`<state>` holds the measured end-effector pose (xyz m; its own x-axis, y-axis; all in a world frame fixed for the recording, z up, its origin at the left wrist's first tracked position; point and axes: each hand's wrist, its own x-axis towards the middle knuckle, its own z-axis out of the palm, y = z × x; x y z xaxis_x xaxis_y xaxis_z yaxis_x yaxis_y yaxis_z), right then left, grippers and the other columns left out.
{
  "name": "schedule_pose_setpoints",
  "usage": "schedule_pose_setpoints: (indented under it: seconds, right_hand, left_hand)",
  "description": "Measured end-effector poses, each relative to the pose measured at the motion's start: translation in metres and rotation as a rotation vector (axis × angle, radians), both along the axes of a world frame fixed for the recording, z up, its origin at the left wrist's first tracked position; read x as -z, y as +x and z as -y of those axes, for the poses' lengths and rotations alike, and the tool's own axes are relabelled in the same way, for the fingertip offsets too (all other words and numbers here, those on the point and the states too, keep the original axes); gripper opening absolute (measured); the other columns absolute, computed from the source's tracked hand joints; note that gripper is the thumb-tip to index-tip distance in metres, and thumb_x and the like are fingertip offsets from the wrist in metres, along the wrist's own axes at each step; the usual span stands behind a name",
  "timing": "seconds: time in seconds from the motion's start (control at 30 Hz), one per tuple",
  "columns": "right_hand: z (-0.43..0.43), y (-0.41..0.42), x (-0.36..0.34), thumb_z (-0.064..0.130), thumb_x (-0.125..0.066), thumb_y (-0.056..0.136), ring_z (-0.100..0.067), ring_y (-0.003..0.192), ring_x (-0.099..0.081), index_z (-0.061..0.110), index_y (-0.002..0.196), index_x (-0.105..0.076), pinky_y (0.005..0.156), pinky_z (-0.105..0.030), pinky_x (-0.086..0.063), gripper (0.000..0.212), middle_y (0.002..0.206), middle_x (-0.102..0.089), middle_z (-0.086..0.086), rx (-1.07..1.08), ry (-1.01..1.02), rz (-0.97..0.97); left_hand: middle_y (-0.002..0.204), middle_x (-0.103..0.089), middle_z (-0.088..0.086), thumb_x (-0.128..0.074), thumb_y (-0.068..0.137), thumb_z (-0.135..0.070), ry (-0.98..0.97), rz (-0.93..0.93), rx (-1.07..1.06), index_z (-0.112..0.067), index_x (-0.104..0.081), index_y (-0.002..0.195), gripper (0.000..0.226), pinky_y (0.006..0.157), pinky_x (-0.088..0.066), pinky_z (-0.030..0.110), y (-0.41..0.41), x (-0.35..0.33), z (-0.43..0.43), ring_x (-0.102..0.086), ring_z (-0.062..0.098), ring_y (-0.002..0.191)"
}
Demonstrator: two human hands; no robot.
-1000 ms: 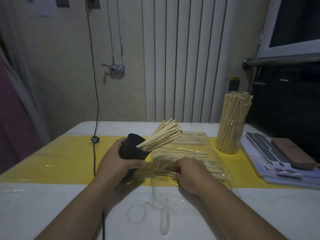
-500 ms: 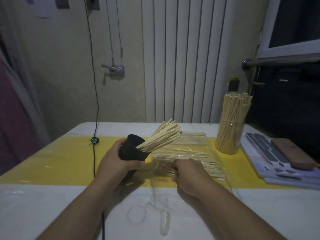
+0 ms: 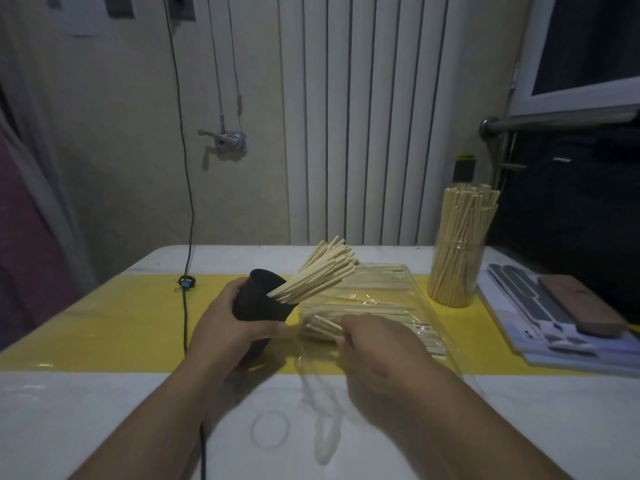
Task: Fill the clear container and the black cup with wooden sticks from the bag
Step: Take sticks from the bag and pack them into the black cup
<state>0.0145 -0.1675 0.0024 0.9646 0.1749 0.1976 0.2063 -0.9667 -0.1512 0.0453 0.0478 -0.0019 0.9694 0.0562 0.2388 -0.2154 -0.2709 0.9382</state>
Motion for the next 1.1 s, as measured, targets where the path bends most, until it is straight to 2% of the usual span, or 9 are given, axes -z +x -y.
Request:
schedule_pose_setpoints:
  seconds: [0.07,0.2,0.5,0.6,0.67,0.77,0.87,1.0,1.1]
  right_hand:
    - [0.000,-0.004,-0.009,0.038,-0.043,0.102,-0.030,0.096,-0.057,0.028,0.089,-0.040,0.069,-0.032,-0.033,0.017,0.102,-0.059,-0.005,0.015,0.001,-0.005]
    - [0.002,-0.012,-0.024,0.043,-0.050,0.098,-0.029,0.093,-0.057,0.027,0.085,-0.045,0.067,-0.032,-0.036,0.021,0.099,-0.061,-0.001,0.039,-0.014,0.019]
    - [-0.001,-0.023,-0.042,0.048,-0.048,0.092,-0.027,0.095,-0.061,0.024,0.077,-0.044,0.064,-0.032,-0.031,0.029,0.095,-0.067,0.001,0.076,-0.028,0.248]
    - [0.004,-0.018,-0.041,0.046,-0.052,0.087,-0.026,0.069,-0.061,0.022,0.063,-0.049,0.049,-0.028,-0.021,0.034,0.068,-0.063,0.001,0.076,-0.044,0.506]
    - [0.009,-0.014,-0.037,0.045,-0.050,0.085,-0.026,0.048,-0.050,0.018,0.049,-0.051,0.049,-0.025,-0.016,0.045,0.047,-0.052,0.002,0.038,-0.003,0.766]
    - [0.014,-0.008,-0.030,0.037,-0.045,0.098,-0.023,0.060,-0.042,0.013,0.057,-0.055,0.059,-0.033,-0.029,0.048,0.059,-0.052,-0.003,-0.095,0.134,0.979]
    - [0.014,-0.008,-0.032,0.038,-0.038,0.105,-0.023,0.065,-0.042,0.008,0.069,-0.060,0.057,-0.038,-0.036,0.052,0.074,-0.050,-0.007,-0.085,0.256,1.051]
    - [0.012,-0.010,-0.031,0.047,-0.037,0.104,-0.021,0.061,-0.048,0.006,0.081,-0.069,0.047,-0.033,-0.044,0.057,0.079,-0.051,-0.007,-0.139,0.420,1.068]
    - [0.010,-0.010,-0.030,0.042,-0.048,0.101,-0.014,0.071,-0.050,0.007,0.087,-0.074,0.058,-0.025,-0.047,0.045,0.086,-0.053,-0.006,-0.171,0.519,1.083]
  left_hand:
    - [0.100,-0.068,-0.018,-0.092,0.061,-0.011,-0.008,0.000,-0.001,-0.046,-0.057,0.102,0.064,0.070,-0.047,0.027,-0.001,0.000,0.000,-0.062,0.005,0.093]
    - [0.098,-0.068,-0.018,-0.091,0.063,-0.010,-0.020,-0.004,0.001,-0.045,-0.058,0.103,0.062,0.067,-0.045,0.024,-0.002,-0.001,0.000,-0.062,0.002,0.091]
    - [0.105,-0.064,-0.015,-0.090,0.064,-0.011,-0.016,-0.005,0.020,-0.043,-0.056,0.107,0.064,0.068,-0.046,0.026,-0.003,-0.001,0.000,-0.059,0.007,0.096]
    - [0.104,-0.064,-0.016,-0.089,0.065,-0.010,-0.017,-0.001,0.013,-0.040,-0.056,0.113,0.066,0.066,-0.044,0.024,-0.003,-0.002,0.000,-0.058,0.004,0.093]
    - [0.104,-0.064,-0.017,-0.089,0.065,-0.010,-0.009,0.002,0.018,-0.042,-0.055,0.109,0.064,0.066,-0.044,0.024,-0.003,-0.002,0.000,-0.058,0.004,0.093]
    - [0.104,-0.063,-0.018,-0.090,0.064,-0.011,0.010,0.002,0.024,-0.045,-0.054,0.102,0.063,0.066,-0.044,0.024,-0.003,-0.002,0.000,-0.058,0.005,0.094]
    - [0.104,-0.063,-0.019,-0.091,0.063,-0.010,0.018,-0.003,0.026,-0.046,-0.053,0.101,0.064,0.066,-0.044,0.024,-0.002,-0.001,0.000,-0.058,0.004,0.093]
    - [0.101,-0.065,-0.018,-0.091,0.061,-0.008,0.031,0.002,0.027,-0.045,-0.055,0.101,0.066,0.064,-0.044,0.021,-0.001,-0.001,0.000,-0.060,0.002,0.091]
    - [0.099,-0.067,-0.019,-0.092,0.060,-0.008,0.049,0.019,0.028,-0.045,-0.056,0.102,0.066,0.065,-0.043,0.020,0.000,0.000,0.000,-0.061,-0.001,0.089]
